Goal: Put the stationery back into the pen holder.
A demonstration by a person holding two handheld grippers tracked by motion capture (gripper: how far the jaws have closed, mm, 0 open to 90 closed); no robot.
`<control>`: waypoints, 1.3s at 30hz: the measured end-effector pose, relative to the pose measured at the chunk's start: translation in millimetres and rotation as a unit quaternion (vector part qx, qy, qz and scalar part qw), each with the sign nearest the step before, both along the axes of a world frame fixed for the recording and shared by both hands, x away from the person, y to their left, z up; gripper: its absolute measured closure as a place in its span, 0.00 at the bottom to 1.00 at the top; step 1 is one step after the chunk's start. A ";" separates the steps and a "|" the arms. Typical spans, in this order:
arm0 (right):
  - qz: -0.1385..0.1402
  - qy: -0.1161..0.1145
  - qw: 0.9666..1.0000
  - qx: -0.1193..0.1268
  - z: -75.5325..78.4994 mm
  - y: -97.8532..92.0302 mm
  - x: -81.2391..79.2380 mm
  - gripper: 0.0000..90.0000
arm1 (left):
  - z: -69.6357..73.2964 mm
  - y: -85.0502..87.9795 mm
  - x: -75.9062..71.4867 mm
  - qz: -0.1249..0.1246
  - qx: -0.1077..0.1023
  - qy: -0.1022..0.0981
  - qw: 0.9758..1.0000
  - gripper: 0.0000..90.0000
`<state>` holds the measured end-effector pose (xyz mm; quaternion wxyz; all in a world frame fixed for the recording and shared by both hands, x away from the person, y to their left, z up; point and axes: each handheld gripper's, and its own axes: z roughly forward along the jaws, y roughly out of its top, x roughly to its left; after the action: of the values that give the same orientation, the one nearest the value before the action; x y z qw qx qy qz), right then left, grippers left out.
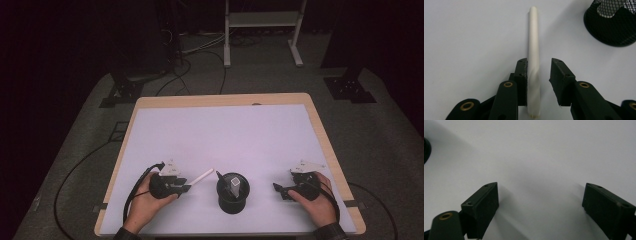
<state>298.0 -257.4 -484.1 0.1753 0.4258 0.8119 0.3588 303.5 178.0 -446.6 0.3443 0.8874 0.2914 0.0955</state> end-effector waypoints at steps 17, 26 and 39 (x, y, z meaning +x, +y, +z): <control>0.000 0.001 1.000 0.001 0.1 -0.1 0.0 0.14 | 7.0 -43.1 32.5 -0.005 0.002 -0.008 1.000 0.71; 0.000 0.001 1.000 0.000 0.1 -0.2 0.0 0.14 | 3.3 -61.8 48.3 -0.013 0.010 -0.003 1.000 0.72; -0.001 0.002 1.000 0.002 0.1 -0.1 -0.1 0.14 | -11.9 -72.8 60.7 -0.009 0.030 0.012 0.999 0.80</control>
<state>297.9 -257.5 -484.0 0.1737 0.4276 0.8111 0.3594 364.2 105.2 -458.5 0.3149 0.9009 0.2847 0.0905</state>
